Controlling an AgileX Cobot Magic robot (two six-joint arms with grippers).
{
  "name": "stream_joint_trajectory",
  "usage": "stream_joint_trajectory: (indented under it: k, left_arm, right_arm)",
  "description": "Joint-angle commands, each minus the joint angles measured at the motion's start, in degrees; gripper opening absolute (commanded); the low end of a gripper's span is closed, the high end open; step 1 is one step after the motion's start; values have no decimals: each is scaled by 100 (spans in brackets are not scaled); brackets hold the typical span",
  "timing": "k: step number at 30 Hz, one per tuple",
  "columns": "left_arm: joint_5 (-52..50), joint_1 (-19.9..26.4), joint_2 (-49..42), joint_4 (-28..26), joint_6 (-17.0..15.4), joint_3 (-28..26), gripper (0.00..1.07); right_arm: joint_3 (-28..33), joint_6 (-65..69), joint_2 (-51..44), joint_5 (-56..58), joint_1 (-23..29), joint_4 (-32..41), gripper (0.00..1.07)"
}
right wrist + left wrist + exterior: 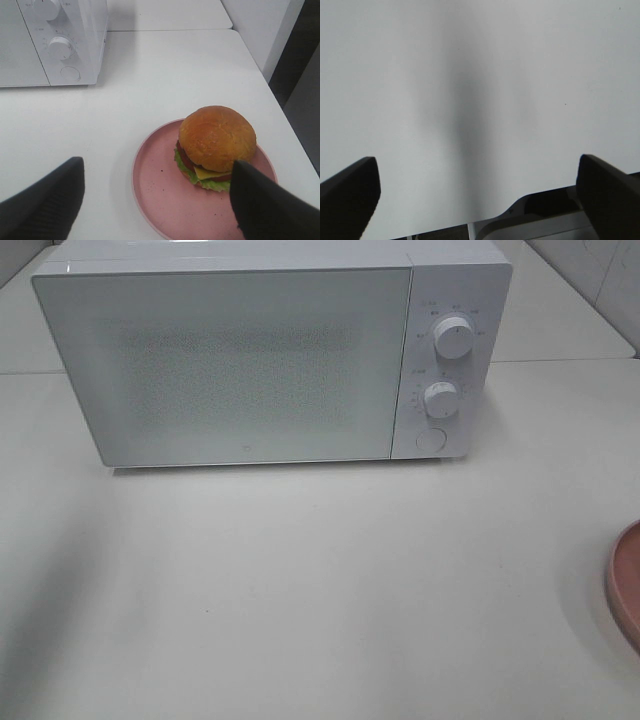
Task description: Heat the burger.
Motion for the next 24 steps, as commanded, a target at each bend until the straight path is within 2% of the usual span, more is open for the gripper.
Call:
stream_joint_trajectory:
  k: [1, 3, 4, 6, 7, 9, 11, 12, 15, 17, 24]
  left_arm:
    - [6, 69, -172, -80, -57, 46, 102]
    - [-172, 74, -504, -57, -57, 441, 102]
    - [-172, 74, -504, -57, -57, 441, 102]
    - [-298, 74, -928, -63, -57, 1083, 102]
    - [-298, 74, -928, -63, -57, 1083, 102]
    - [-424, 74, -1478, -57, -74, 1891, 102]
    - [-424, 74, -1593, -57, -120, 2028, 102]
    - [-407, 74, -1874, -57, -218, 2315, 102]
    - [-407, 74, -2023, -57, -218, 2441, 102]
    - [-355, 74, -2613, 74, -183, 2773, 102]
    - [-401, 74, -3741, 252, -183, 3312, 102]
  right_arm:
    - [0, -11, -160, -34, -46, -6, 76]
    - [0, -11, -160, -34, -46, -6, 76]
    - [0, -11, -160, -34, -46, -6, 76]
    - [0, -11, -160, -34, -46, -6, 76]
    - [0, -11, -160, -34, -46, -6, 76]
    - [0, -11, -160, -34, -46, -6, 76]
    - [0, -11, -160, -34, -46, -6, 76]
    - [0, -11, -160, -34, -46, -6, 76]
    - [0, -11, -160, -34, -46, -6, 76]
    - [0, -11, -160, -34, -46, -6, 76]
    - [0, -11, -160, -34, -46, -6, 76]
